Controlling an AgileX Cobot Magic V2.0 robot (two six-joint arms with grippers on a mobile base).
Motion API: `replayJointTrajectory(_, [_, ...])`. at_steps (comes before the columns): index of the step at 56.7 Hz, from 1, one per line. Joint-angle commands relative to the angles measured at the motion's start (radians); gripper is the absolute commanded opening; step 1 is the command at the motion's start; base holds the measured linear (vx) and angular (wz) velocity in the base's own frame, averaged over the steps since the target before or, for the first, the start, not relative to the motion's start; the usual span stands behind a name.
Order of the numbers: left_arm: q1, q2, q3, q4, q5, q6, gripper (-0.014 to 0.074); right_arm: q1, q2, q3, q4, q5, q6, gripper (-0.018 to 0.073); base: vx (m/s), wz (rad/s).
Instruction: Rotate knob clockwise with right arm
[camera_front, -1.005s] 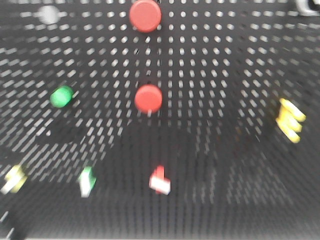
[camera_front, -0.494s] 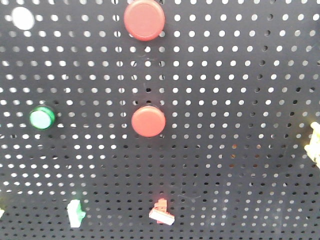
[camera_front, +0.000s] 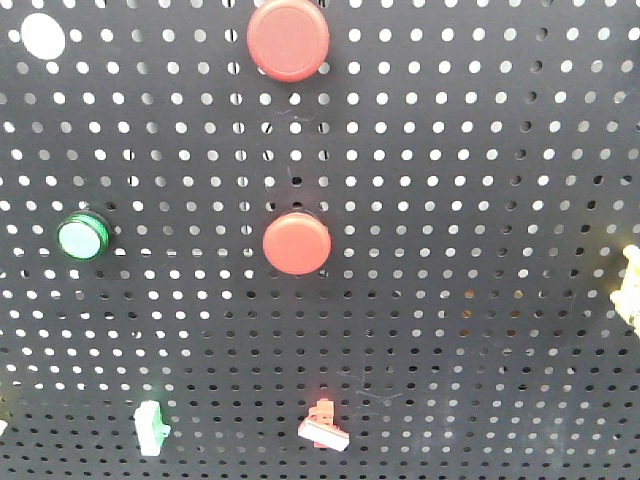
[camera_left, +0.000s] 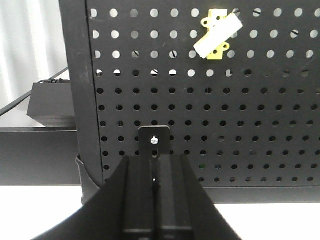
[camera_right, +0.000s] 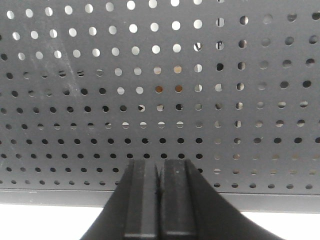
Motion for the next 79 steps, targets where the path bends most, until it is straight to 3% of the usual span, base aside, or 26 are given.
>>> replayJointTrajectory(1, [-0.006, -0.010, 0.011, -0.004, -0.086, -0.005, -0.0006, -0.005, -0.007, -0.019, 0.016, -0.147, -0.006, -0.0009, 0.00, 0.00])
replayJointTrajectory(8, [-0.006, -0.010, 0.011, -0.004, -0.086, -0.005, -0.0006, -0.004, -0.005, -0.186, 0.027, -0.003, -0.013, -0.0009, 0.00, 0.00])
replayJointTrajectory(13, [-0.006, -0.010, 0.011, -0.004, -0.086, -0.005, -0.0006, -0.004, 0.037, -0.383, -0.003, 0.118, -0.079, -0.0009, 0.00, 0.00])
replayJointTrajectory(26, [-0.006, -0.010, 0.011, -0.004, -0.086, -0.005, -0.0006, -0.004, 0.368, -0.964, -0.009, 0.256, -0.256, -0.0009, 0.00, 0.00])
replayJointTrajectory(31, [-0.006, -0.010, 0.011, -0.004, -0.086, -0.005, -0.0006, -0.004, 0.515, -1.171, -0.006, 0.305, -0.266, -0.0009, 0.00, 0.00])
replayJointTrajectory(40, [-0.006, -0.010, 0.011, -0.004, -0.086, -0.005, -0.0006, -0.004, 0.671, -1.361, 0.075, 0.359, -0.242, -0.0009, 0.00, 0.00])
replayJointTrajectory(50, [-0.006, -0.010, 0.011, -0.004, -0.086, -0.005, -0.0006, 0.000, 0.737, -1.386, 0.200, 0.355, -0.250, -0.0009, 0.00, 0.00])
replayJointTrajectory(55, [-0.006, -0.010, 0.011, -0.004, -0.086, -0.005, -0.0006, 0.038, 0.769, -1.386, 0.235, 0.365, -0.389, -0.0009, 0.00, 0.00])
replayJointTrajectory(64, [-0.006, -0.010, 0.011, -0.004, -0.086, -0.005, -0.0006, 0.155, 0.826, -1.386, 0.261, 0.380, -0.841, -0.0009, 0.00, 0.00])
replayJointTrajectory(69, [-0.006, -0.010, 0.011, -0.004, -0.086, -0.005, -0.0006, 0.197, 0.842, -1.386, 0.259, 0.384, -1.025, -0.0008, 0.00, 0.00])
replayJointTrajectory(73, [-0.006, -0.010, 0.011, -0.004, -0.086, -0.005, -0.0006, 0.208, 0.850, -1.386, 0.255, 0.378, -1.078, -0.0006, 0.00, 0.00])
replayJointTrajectory(79, [-0.006, -0.010, 0.011, -0.004, -0.086, -0.005, -0.0006, 0.209, 0.858, -1.386, 0.243, 0.360, -1.072, 0.0010, 0.00, 0.00])
